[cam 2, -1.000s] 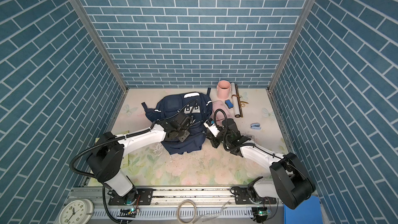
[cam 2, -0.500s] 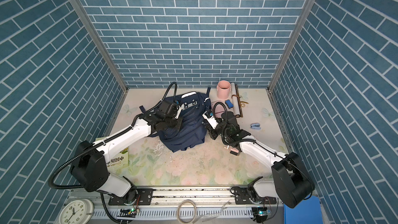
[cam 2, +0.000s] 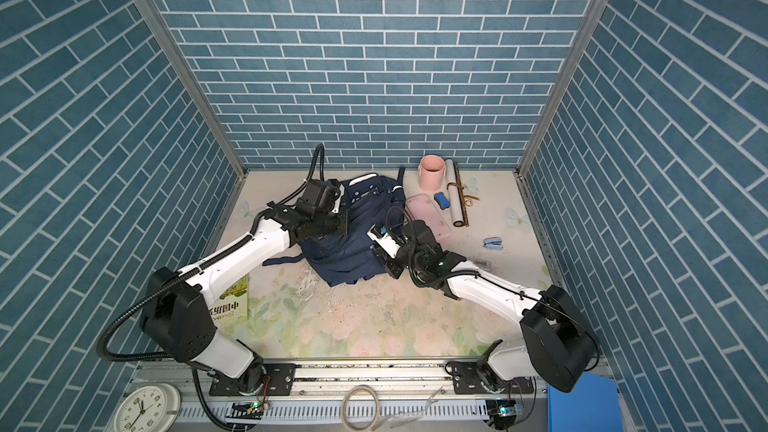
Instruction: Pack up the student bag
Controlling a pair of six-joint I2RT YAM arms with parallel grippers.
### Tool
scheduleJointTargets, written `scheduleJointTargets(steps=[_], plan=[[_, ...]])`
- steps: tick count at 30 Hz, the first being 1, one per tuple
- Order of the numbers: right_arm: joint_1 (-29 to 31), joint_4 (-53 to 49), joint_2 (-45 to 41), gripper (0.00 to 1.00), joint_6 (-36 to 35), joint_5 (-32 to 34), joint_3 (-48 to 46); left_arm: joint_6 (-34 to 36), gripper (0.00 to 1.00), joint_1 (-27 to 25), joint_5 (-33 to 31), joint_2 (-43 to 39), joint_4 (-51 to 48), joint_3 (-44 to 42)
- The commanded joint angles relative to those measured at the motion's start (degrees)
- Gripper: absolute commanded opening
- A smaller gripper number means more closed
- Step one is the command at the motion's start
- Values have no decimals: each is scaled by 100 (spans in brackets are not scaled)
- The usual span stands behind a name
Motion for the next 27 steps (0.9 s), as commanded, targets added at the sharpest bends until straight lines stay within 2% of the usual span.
scheduleJointTargets(steps=[1,7,13,22,27], plan=[[-375,-271,-137,0,9,140,274,-607,0,69,315,-436,94,229],[-878,-765,-29,0,-330,126,700,-1007,0,57,962,-378,400,191],[-852,-995,-133,0,-606,-306,881,-1415,0,92,1156,130,1419,483],[-112,-977,-388,0,-431,323,490,-2181,0,75,624,470,2296,582],[271,-540,-320,0,-390,261,175,-2374,0,84,358,508,2481,624]])
